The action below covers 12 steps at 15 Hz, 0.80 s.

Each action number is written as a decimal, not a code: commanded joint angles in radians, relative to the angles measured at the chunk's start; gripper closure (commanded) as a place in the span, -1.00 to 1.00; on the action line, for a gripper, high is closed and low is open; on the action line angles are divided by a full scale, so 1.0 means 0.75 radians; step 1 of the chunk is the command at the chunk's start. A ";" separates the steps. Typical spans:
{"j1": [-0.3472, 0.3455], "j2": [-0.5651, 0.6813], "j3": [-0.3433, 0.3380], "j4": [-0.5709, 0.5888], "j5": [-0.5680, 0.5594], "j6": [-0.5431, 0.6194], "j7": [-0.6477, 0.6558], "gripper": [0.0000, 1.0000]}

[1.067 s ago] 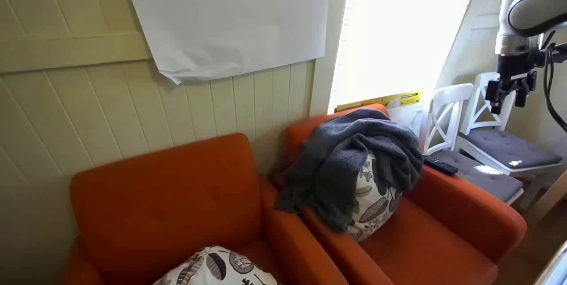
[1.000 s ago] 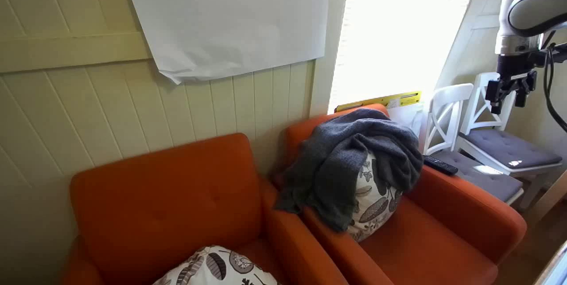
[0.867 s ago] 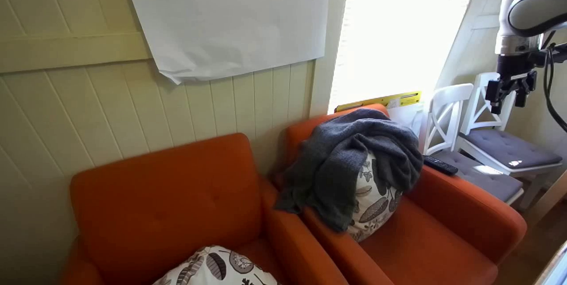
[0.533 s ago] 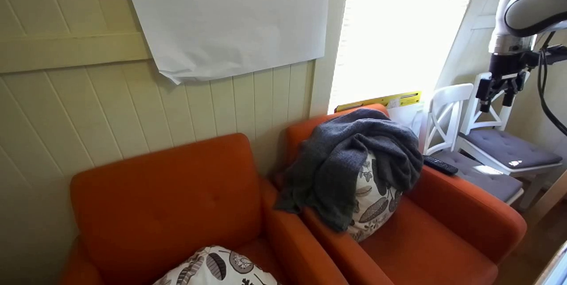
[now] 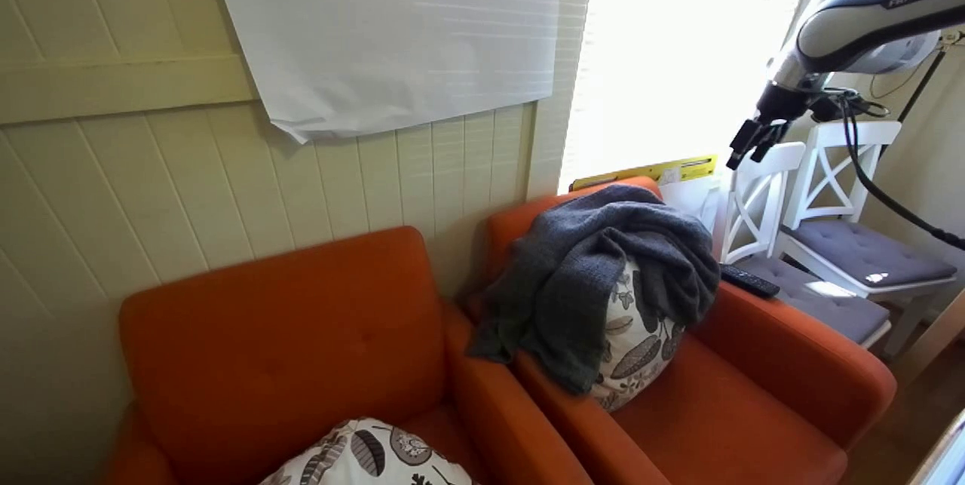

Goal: Put the blanket on the armrest

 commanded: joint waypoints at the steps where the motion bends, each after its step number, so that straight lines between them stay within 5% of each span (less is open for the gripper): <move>1: 0.030 0.171 0.016 0.148 0.094 0.059 -0.269 -1.00; 8: 0.002 0.508 0.148 0.415 0.163 0.075 -0.668 -1.00; 10: -0.014 0.598 0.177 0.498 0.161 0.047 -0.678 -1.00; 11: -0.003 0.486 0.171 0.369 0.113 0.081 -0.611 -1.00; 12: -0.006 0.528 0.181 0.403 0.112 0.081 -0.617 -1.00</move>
